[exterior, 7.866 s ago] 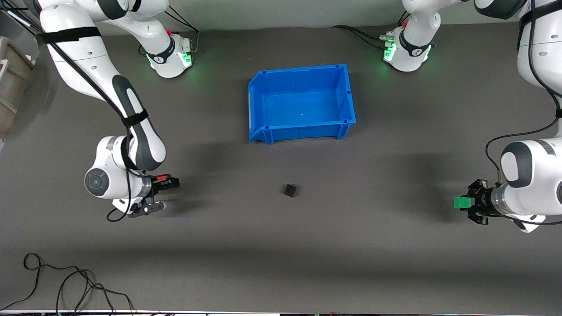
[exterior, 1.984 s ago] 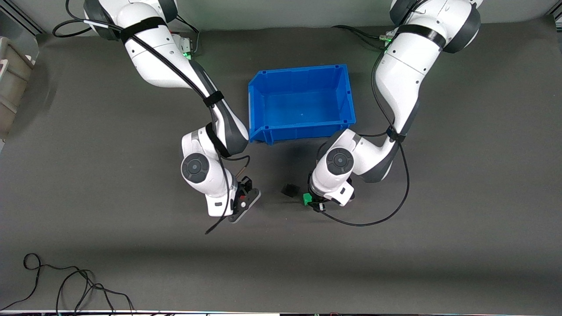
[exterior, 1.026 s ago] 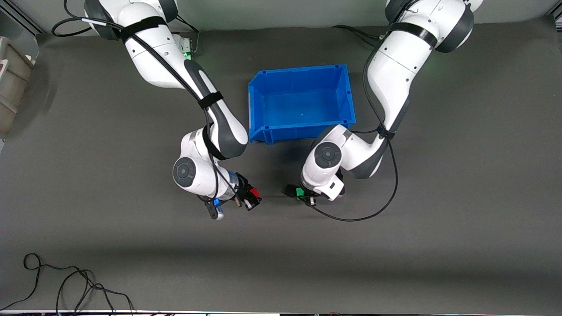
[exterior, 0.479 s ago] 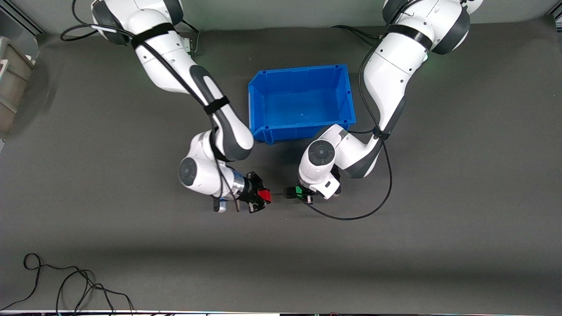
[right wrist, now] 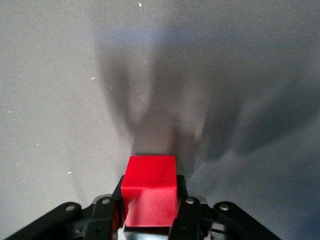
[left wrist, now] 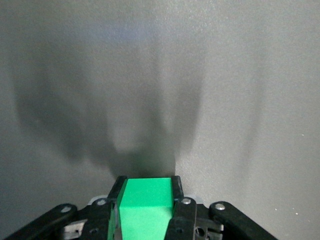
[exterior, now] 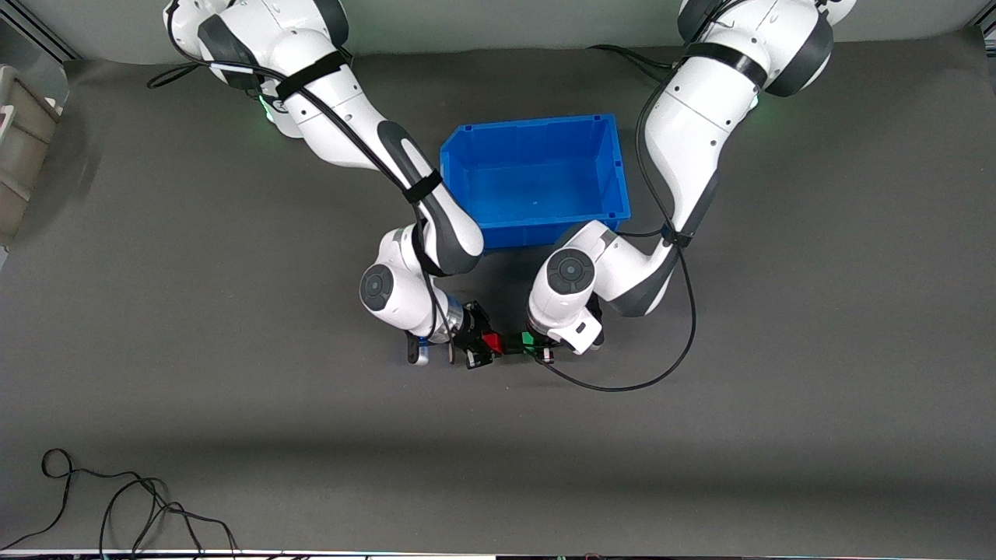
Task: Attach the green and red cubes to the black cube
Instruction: 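Press both cubes against the black cube and open both grippers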
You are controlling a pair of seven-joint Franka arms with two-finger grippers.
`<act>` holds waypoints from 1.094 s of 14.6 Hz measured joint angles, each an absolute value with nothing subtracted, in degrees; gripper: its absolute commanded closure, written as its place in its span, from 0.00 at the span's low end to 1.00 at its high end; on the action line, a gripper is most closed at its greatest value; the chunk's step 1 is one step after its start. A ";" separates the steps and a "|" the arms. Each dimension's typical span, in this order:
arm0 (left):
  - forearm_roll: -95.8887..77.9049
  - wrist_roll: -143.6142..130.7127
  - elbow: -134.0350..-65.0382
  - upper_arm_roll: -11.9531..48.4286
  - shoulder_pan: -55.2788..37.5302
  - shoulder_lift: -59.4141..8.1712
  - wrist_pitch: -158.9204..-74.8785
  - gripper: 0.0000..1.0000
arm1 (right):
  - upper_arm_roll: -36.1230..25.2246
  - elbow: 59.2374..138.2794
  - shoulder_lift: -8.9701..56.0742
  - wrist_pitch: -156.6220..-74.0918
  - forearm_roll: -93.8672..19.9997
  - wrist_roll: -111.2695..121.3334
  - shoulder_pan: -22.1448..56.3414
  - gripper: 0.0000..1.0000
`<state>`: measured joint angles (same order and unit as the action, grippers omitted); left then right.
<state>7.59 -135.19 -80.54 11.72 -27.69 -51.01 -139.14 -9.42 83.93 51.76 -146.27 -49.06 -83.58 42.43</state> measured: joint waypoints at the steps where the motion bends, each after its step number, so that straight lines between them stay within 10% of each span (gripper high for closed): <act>1: 7.24 -135.21 -80.46 11.72 -27.69 -51.01 -139.14 1.00 | -9.42 83.92 51.82 -146.39 -49.07 -83.58 42.43 1.00; 3: 7.01 -135.25 -80.46 11.73 -27.70 -51.07 -139.14 1.00 | -9.45 83.85 51.82 -146.62 -49.08 -83.58 42.43 1.00; 5: 6.97 -135.27 -80.46 11.74 -27.73 -51.12 -139.14 1.00 | -9.45 83.80 51.82 -146.72 -49.09 -83.58 42.43 0.64; 8: 6.96 -135.28 -80.46 11.74 -27.81 -51.15 -139.14 1.00 | -9.45 83.71 52.04 -146.89 -49.09 -83.58 42.43 0.64; 11: 6.97 -135.28 -80.46 11.69 -28.07 -51.17 -139.15 0.51 | -9.48 82.84 52.54 -147.04 -49.09 -83.58 42.42 0.63; 13: 7.00 -135.28 -80.46 11.57 -28.07 -51.18 -139.73 0.00 | -9.51 82.23 52.88 -147.12 -49.09 -83.58 42.43 0.17; 14: 7.00 -135.28 -80.45 11.60 -28.10 -51.18 -140.41 0.00 | -9.49 81.88 52.97 -147.13 -49.09 -83.58 42.43 0.00; 16: 6.99 -135.28 -80.42 11.61 -28.15 -51.18 -140.84 0.00 | -9.48 81.35 53.04 -147.14 -49.09 -83.58 42.45 0.00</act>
